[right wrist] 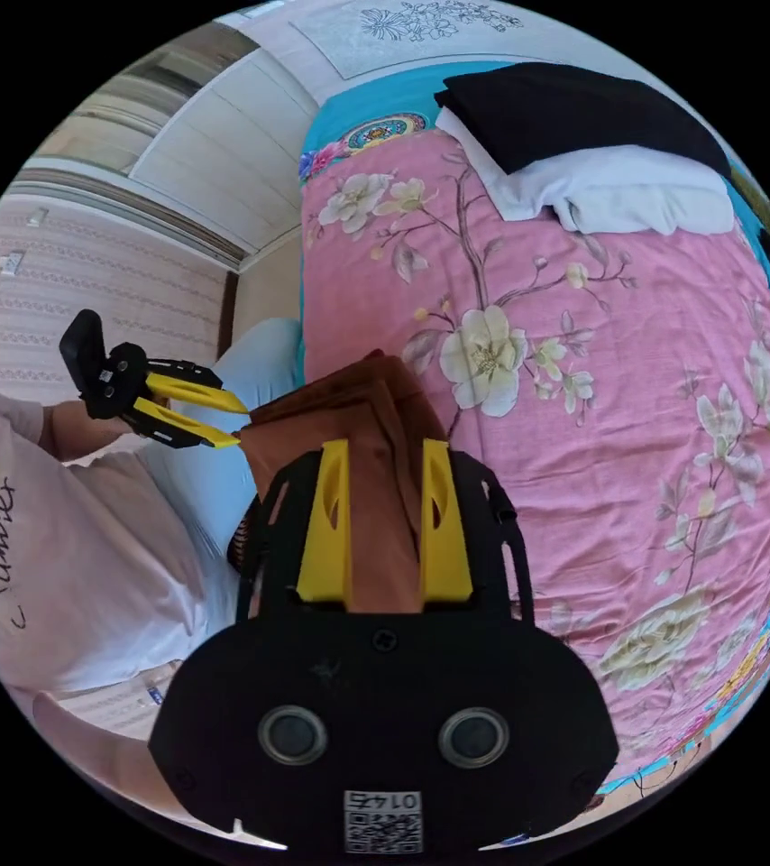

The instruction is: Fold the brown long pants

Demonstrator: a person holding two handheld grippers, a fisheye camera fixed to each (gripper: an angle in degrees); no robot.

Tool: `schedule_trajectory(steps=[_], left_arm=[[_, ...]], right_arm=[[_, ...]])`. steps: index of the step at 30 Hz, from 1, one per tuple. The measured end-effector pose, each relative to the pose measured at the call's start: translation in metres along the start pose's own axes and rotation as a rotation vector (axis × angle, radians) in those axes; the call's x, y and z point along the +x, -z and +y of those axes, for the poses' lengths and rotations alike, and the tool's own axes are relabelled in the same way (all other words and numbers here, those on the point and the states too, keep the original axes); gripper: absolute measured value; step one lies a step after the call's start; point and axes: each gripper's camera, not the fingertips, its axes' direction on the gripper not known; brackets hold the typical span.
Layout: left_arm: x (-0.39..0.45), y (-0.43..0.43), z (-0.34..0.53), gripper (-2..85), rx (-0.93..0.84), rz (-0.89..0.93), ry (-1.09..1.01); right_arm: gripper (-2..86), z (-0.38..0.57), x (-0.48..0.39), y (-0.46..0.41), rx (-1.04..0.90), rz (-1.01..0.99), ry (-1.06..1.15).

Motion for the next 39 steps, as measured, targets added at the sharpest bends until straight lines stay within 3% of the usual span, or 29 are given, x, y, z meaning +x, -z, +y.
schedule_trajectory(steps=[2,6,8,13,18,21,27,33,36,39], left_arm=[[-0.006,0.004,-0.002,9.6,0.043,-0.003,-0.039],[-0.011,-0.02,-0.015,12.5,0.015,-0.008,-0.158],[-0.009,-0.031,-0.022,14.2,0.024,-0.024,-0.215],[-0.011,-0.056,-0.048,15.7,0.027,0.088,-0.356],[-0.014,-0.074,-0.058,10.2,-0.094,0.242,-0.367],[-0.019,-0.07,-0.054,8.1,-0.101,0.21,-0.3],[-0.053,-0.11,-0.075,8.8,-0.175,0.162,0.031],[-0.02,-0.101,-0.089,7.7,-0.111,0.155,-0.074],[-0.024,-0.129,-0.097,9.0,-0.157,0.098,-0.007],[-0.032,-0.131,-0.096,9.5,-0.158,0.178,0.088]], right_arm=[[20.6,-0.008,0.012,0.004,0.045,-0.11,-0.007],[22.9,-0.024,0.021,-0.018,-0.072,-0.025,0.007],[17.9,-0.034,0.027,-0.041,-0.206,-0.127,0.015],[6.7,-0.027,0.001,-0.025,-0.149,-0.117,0.207],[4.2,-0.017,-0.021,-0.006,-0.1,-0.265,0.388],[4.2,-0.026,-0.028,-0.01,-0.105,-0.264,0.42],[6.7,-0.052,0.01,-0.072,-0.229,-0.155,0.106],[5.4,0.007,0.012,-0.049,-0.047,-0.253,0.014],[6.5,0.029,0.013,-0.056,-0.024,-0.18,-0.068],[9.3,0.047,0.015,-0.073,-0.01,-0.11,-0.195]])
